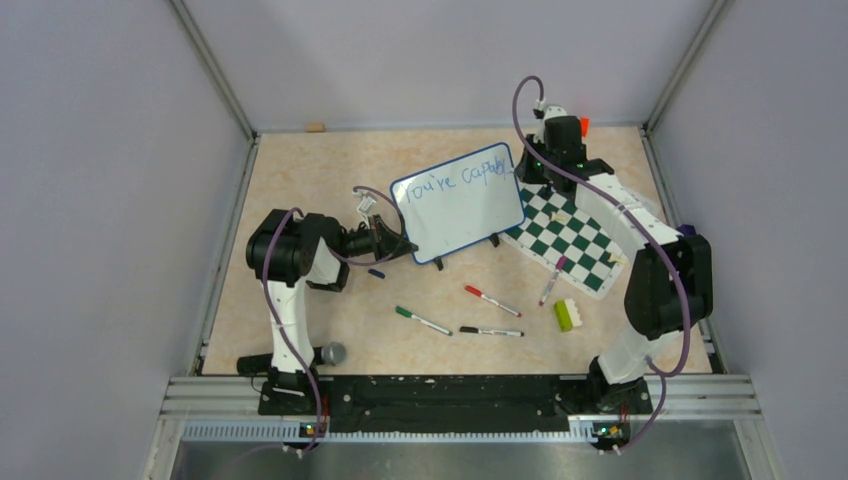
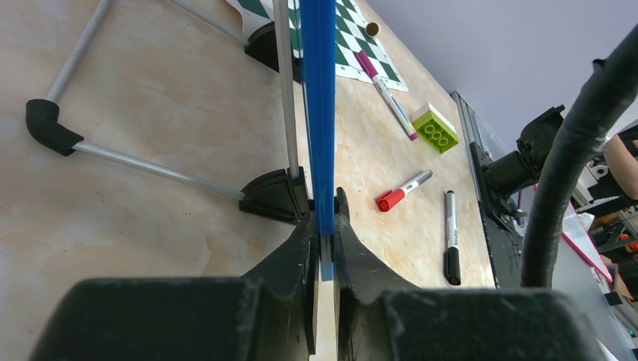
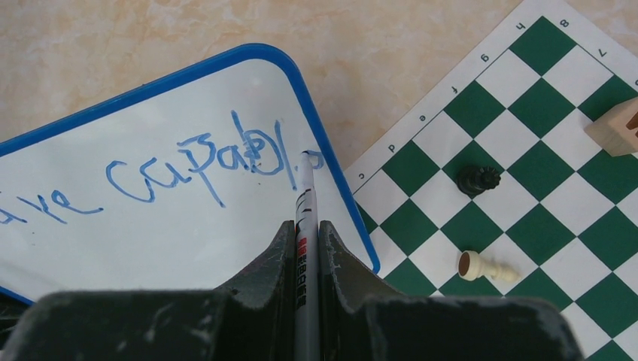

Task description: Write a sentence on the whiteboard

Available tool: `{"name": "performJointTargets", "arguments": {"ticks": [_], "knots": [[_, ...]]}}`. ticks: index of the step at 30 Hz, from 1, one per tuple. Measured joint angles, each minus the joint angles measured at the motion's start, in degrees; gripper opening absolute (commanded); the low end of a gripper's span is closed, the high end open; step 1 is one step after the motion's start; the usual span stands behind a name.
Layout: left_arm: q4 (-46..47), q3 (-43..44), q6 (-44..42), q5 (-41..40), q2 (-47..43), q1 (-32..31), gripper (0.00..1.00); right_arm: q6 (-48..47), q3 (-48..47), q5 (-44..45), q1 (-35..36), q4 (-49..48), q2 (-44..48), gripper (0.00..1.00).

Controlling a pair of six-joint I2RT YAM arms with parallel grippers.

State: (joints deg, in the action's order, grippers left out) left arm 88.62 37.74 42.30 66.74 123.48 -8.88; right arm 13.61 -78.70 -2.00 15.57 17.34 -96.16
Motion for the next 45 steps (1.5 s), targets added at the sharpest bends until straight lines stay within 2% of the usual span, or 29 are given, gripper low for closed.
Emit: {"name": "performJointTargets", "arguments": {"ticks": [27, 40, 45], "knots": [[0.04, 0.0, 0.0, 0.02, 0.0, 0.0, 0.04, -0.57, 1.14, -1.05, -0.02, 1.51, 0.09, 0.0], [0.04, 0.0, 0.0, 0.0, 0.0, 0.0, 0.04, 0.13, 1.18, 3.15, 0.0, 2.58, 0.11, 0.0], [-0.11, 0.0, 0.0, 0.04, 0.0, 0.0, 0.05, 0.2, 5.42, 3.21, 0.0, 0.35, 4.11, 0.0]]}}
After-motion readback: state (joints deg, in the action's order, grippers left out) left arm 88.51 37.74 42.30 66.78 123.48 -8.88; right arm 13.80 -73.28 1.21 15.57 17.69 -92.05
